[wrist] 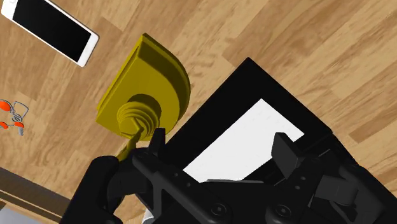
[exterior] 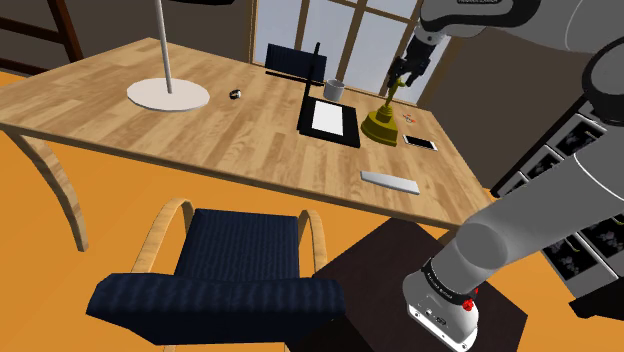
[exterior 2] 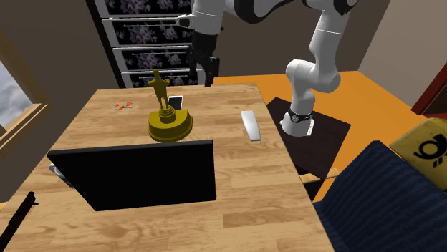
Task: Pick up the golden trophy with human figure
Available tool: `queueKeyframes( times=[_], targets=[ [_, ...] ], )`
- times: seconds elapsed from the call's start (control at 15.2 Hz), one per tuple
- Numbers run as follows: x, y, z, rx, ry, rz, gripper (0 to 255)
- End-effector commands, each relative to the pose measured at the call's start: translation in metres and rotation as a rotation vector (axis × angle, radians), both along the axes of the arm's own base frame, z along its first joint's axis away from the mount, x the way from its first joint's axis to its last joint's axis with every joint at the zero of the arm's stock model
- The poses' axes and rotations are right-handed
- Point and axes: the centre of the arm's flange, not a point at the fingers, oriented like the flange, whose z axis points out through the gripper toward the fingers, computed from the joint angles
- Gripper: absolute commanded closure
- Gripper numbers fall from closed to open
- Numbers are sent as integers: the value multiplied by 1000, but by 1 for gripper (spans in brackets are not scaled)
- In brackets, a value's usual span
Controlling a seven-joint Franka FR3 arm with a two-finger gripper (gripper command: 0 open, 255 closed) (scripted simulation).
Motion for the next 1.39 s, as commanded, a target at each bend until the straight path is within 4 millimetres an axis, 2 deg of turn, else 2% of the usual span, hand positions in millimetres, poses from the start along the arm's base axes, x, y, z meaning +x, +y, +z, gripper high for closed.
queueKeyframes(
  times=[0.0,0.53,0.59,1.06,1.19,1.25,1.32],
  targets=[
    [10,-22,1,-11,-8,-26,0],
    [50,-111,6,-49,-37,-126,0],
    [50,-111,6,-49,-38,-127,0],
    [50,-111,-34,-49,-38,-127,0],
    [50,-111,-34,-49,-38,-127,0],
    [50,-111,-34,-49,-38,-127,255],
    [50,-111,-34,-49,-38,-127,255]
  ],
)
